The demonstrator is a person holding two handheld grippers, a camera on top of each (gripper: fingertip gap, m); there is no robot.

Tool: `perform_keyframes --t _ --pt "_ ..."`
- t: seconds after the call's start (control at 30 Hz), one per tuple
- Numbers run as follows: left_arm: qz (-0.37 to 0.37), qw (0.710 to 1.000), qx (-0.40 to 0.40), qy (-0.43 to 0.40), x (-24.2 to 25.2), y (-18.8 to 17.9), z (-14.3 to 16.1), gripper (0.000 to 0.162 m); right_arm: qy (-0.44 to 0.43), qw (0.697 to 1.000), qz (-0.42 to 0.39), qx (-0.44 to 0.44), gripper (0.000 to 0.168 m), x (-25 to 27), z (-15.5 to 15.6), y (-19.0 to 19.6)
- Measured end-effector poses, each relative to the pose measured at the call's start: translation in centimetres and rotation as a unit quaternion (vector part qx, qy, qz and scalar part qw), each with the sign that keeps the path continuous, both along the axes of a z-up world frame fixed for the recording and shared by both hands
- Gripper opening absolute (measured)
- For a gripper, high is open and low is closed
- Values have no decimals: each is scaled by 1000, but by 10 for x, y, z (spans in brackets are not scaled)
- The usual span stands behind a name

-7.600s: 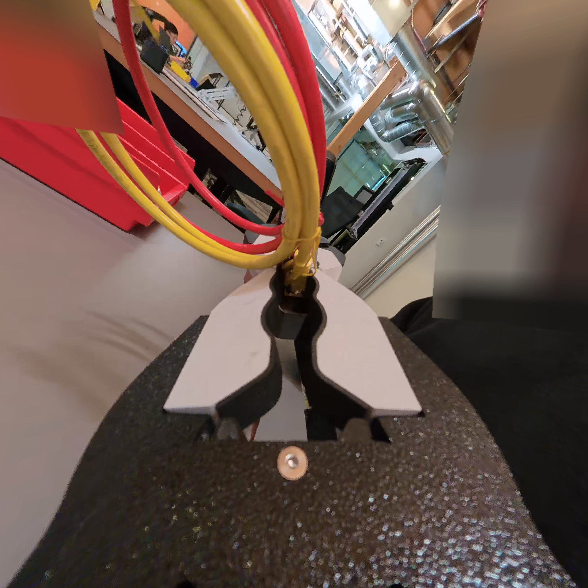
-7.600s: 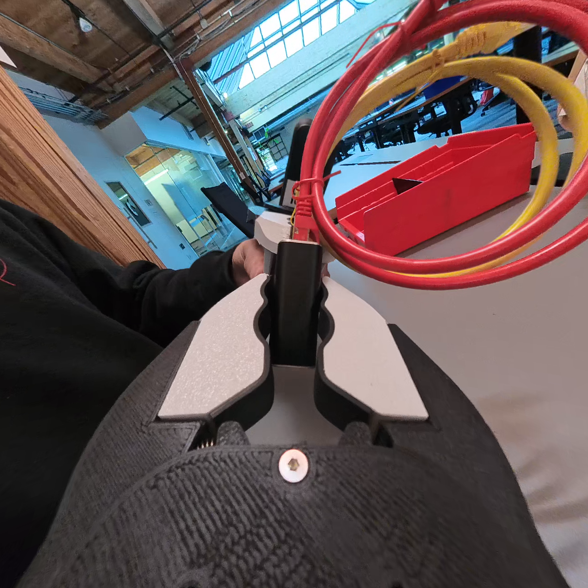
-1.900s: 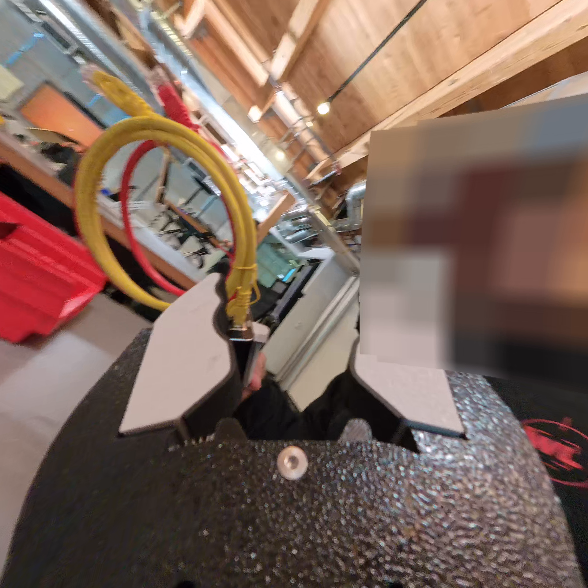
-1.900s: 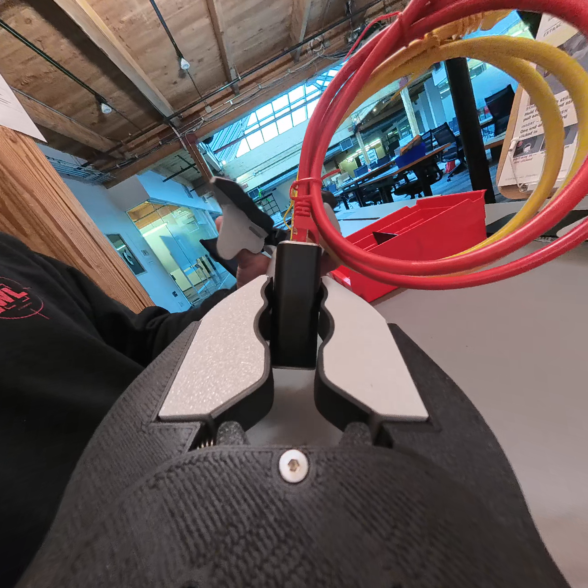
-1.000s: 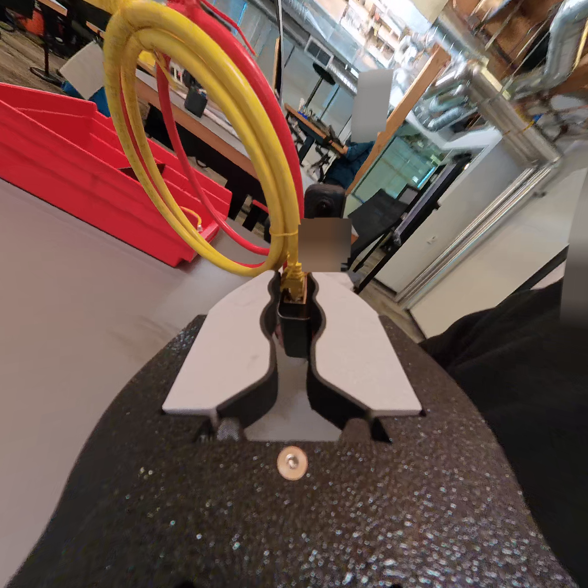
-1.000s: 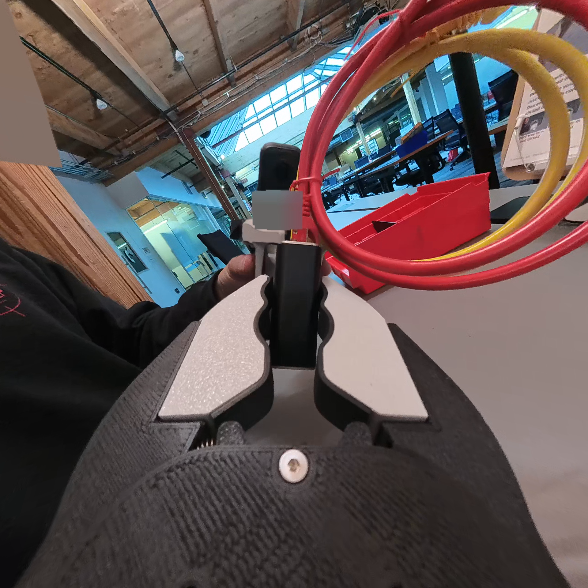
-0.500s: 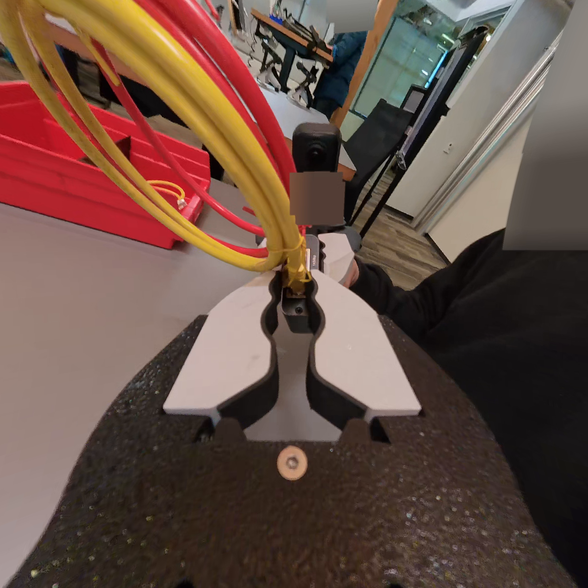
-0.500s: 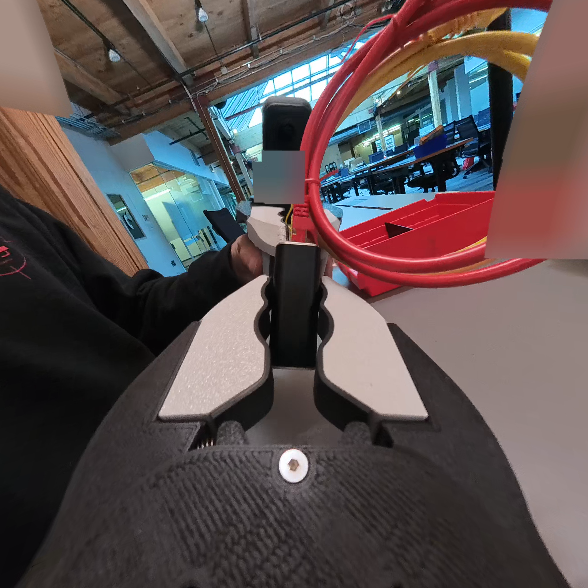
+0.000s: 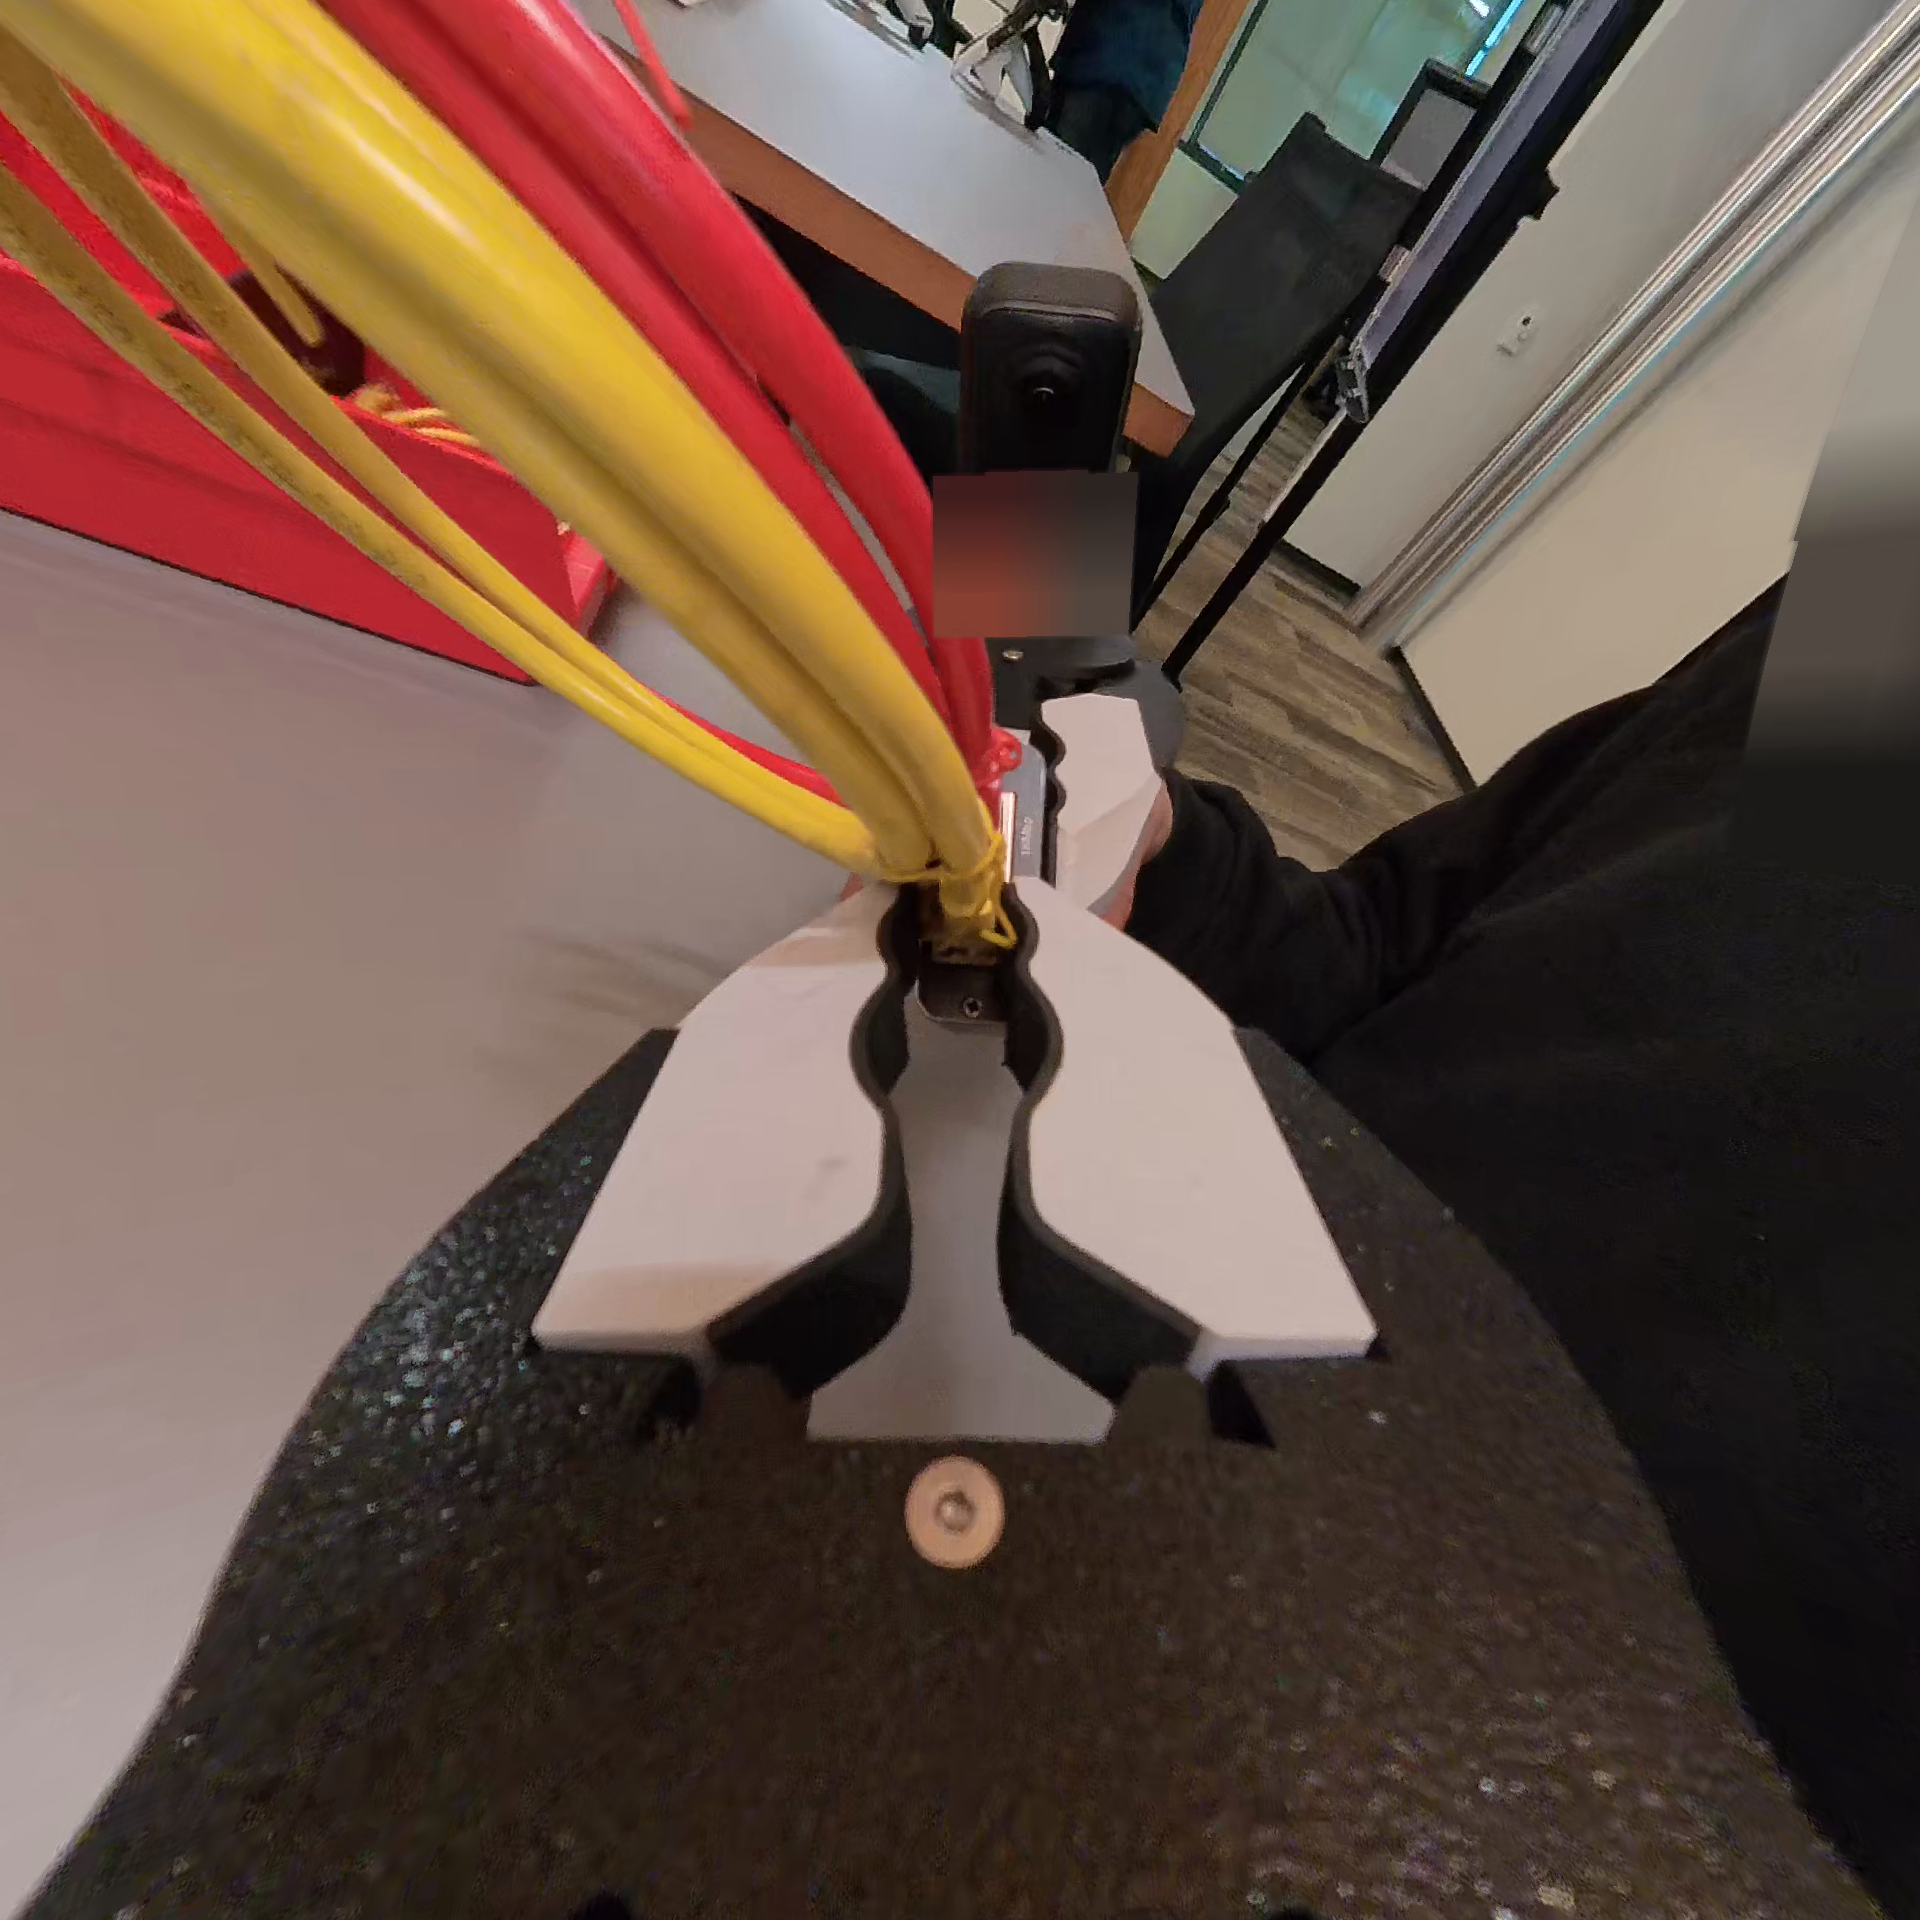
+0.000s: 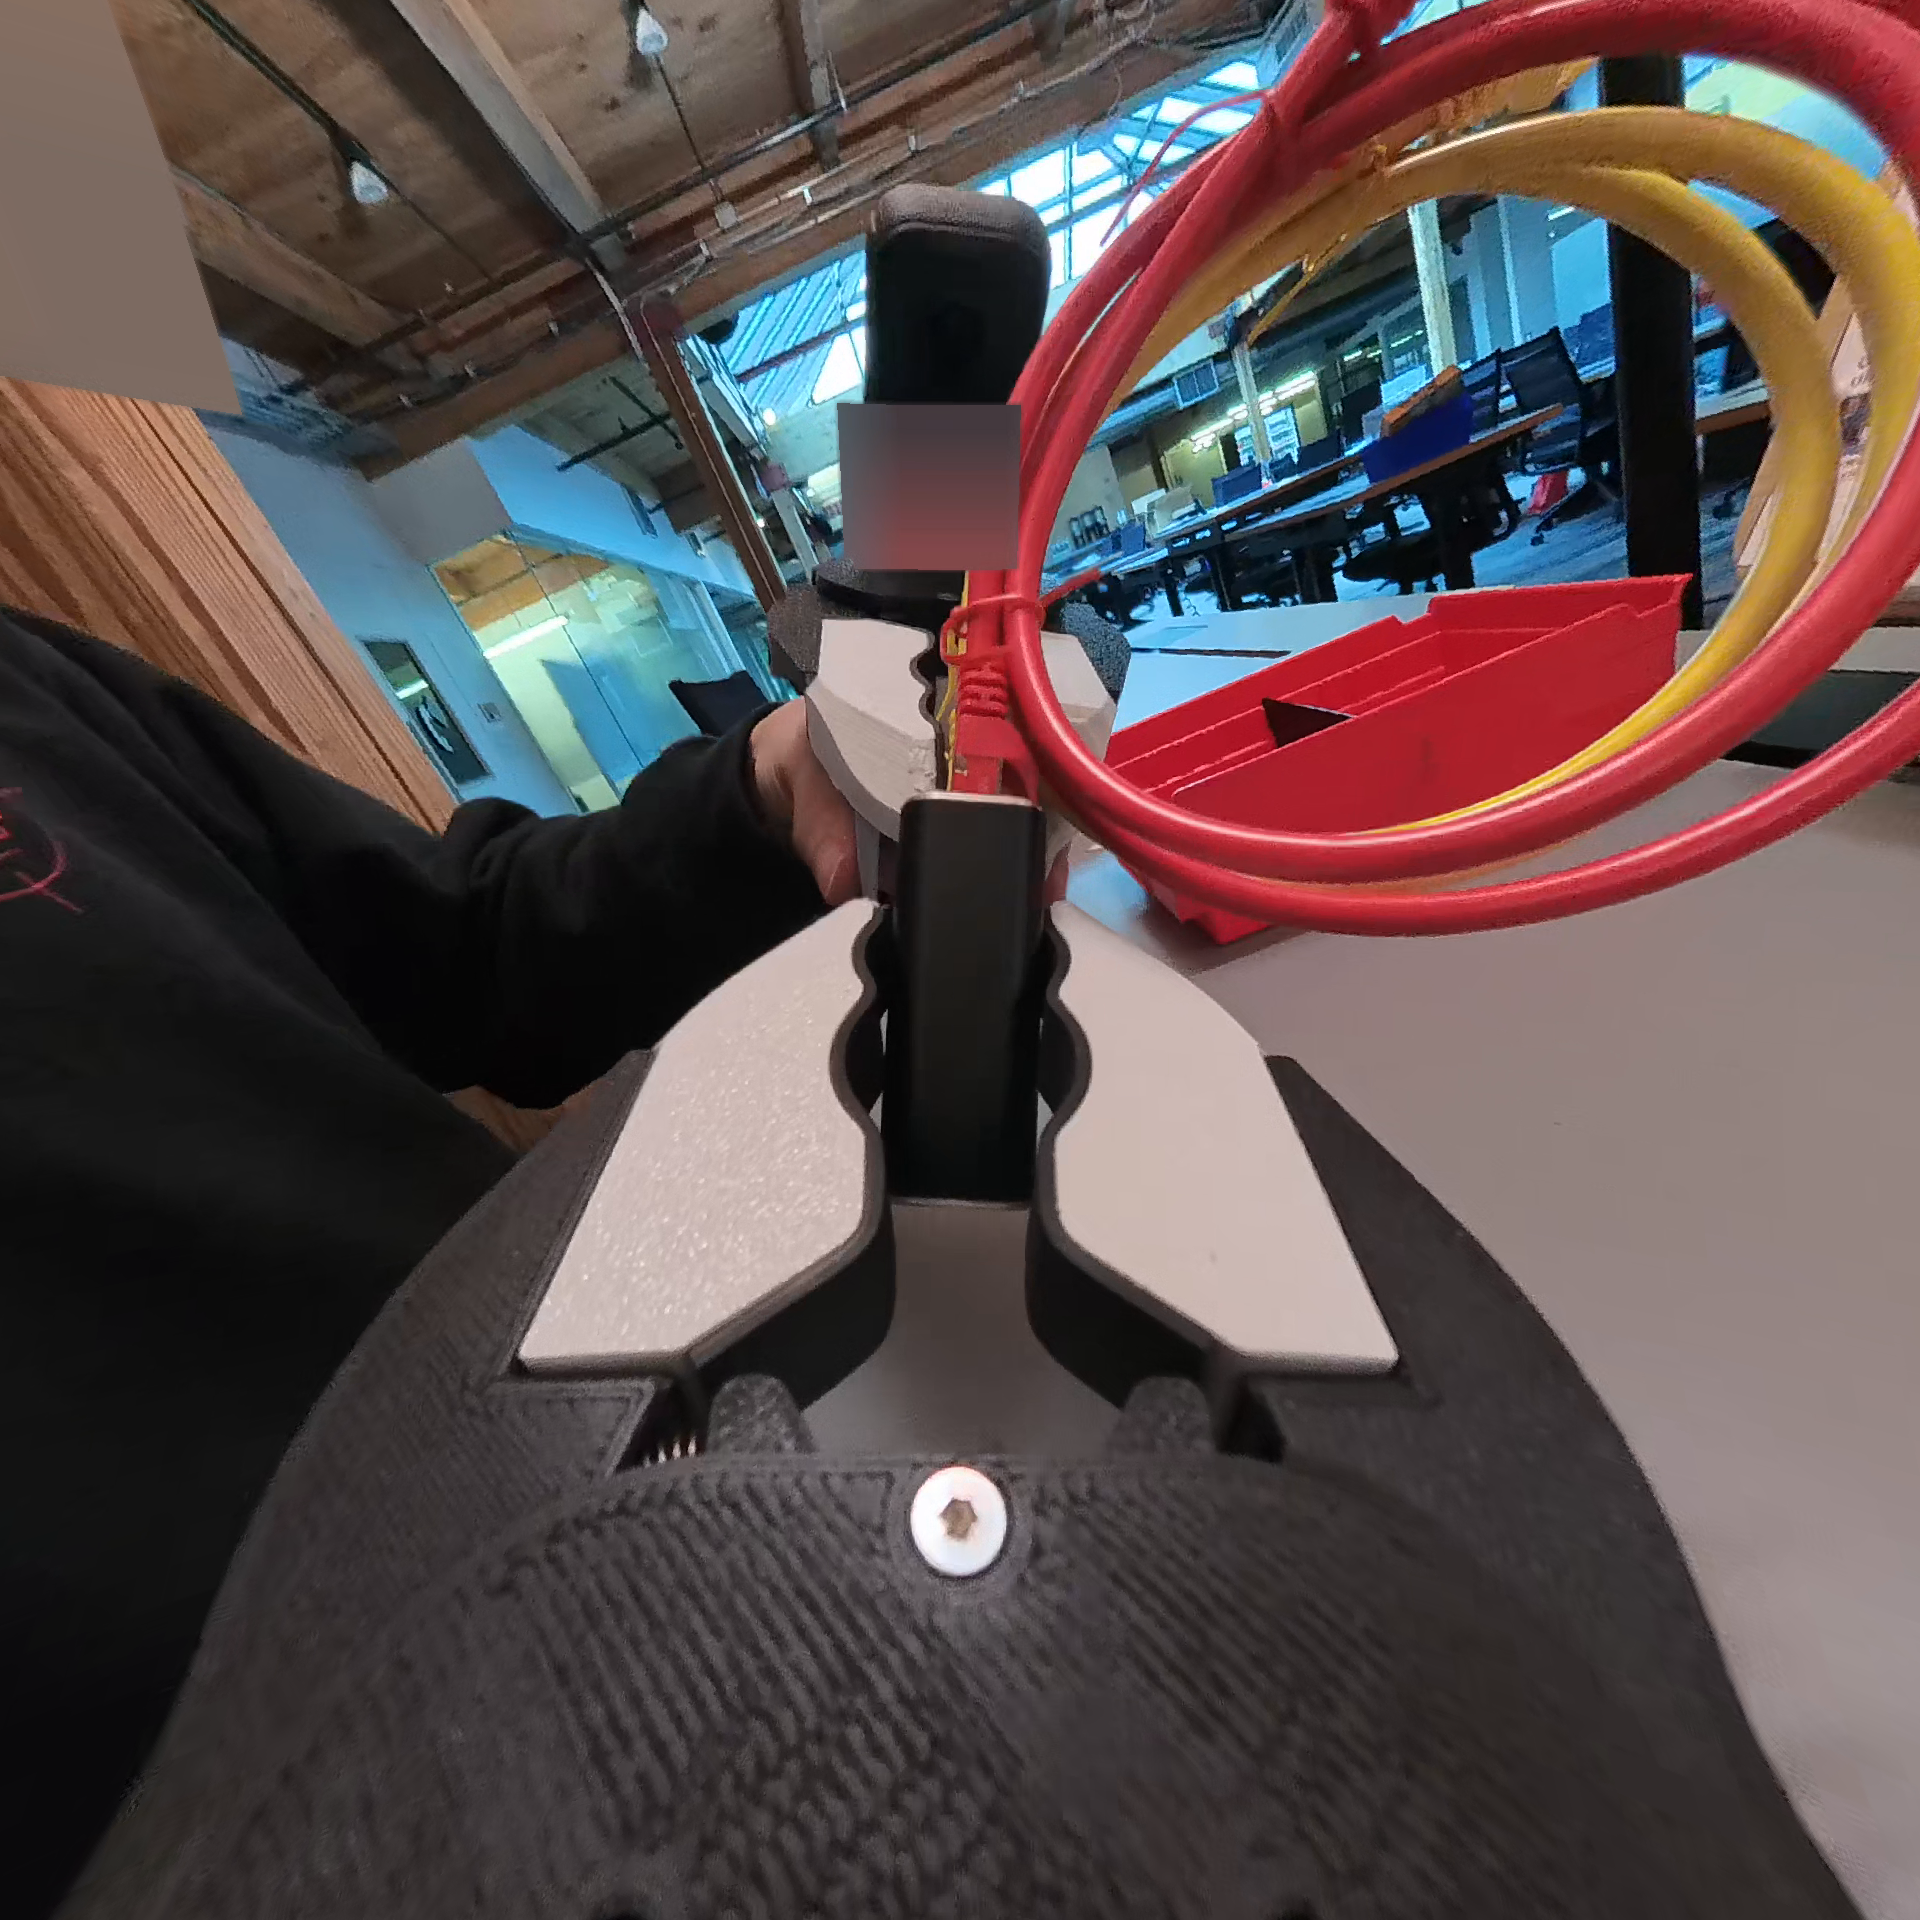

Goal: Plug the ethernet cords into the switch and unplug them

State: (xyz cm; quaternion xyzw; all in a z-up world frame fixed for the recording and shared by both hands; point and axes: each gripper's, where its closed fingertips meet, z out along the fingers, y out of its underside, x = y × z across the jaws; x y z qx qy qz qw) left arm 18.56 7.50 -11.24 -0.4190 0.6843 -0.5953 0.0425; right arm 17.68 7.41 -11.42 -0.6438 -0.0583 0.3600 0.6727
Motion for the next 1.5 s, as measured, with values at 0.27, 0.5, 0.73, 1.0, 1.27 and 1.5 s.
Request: perform_keyframes --t 0.27,0.5,0.73,1.0,1.27,1.5 --pt "-27 998 -19 60 1 11 -11 14 50 999 -9 -18 26 3 -9 11" --pt "-42 996 -36 68 7 12 -13 14 62 998 -21 -15 26 9 -10 13" --pt "-35 997 -28 66 11 10 -12 14 42 999 -30 -15 27 12 -10 10" --pt "-28 996 -53 70 17 5 -6 14 28 998 -45 -24 27 17 -6 4" --pt "-37 998 -2 60 15 3 -3 13 23 999 -33 -22 27 13 -7 3" --pt "-16 994 -83 70 19 3 -3 13 25 998 -41 -31 28 16 -8 4"
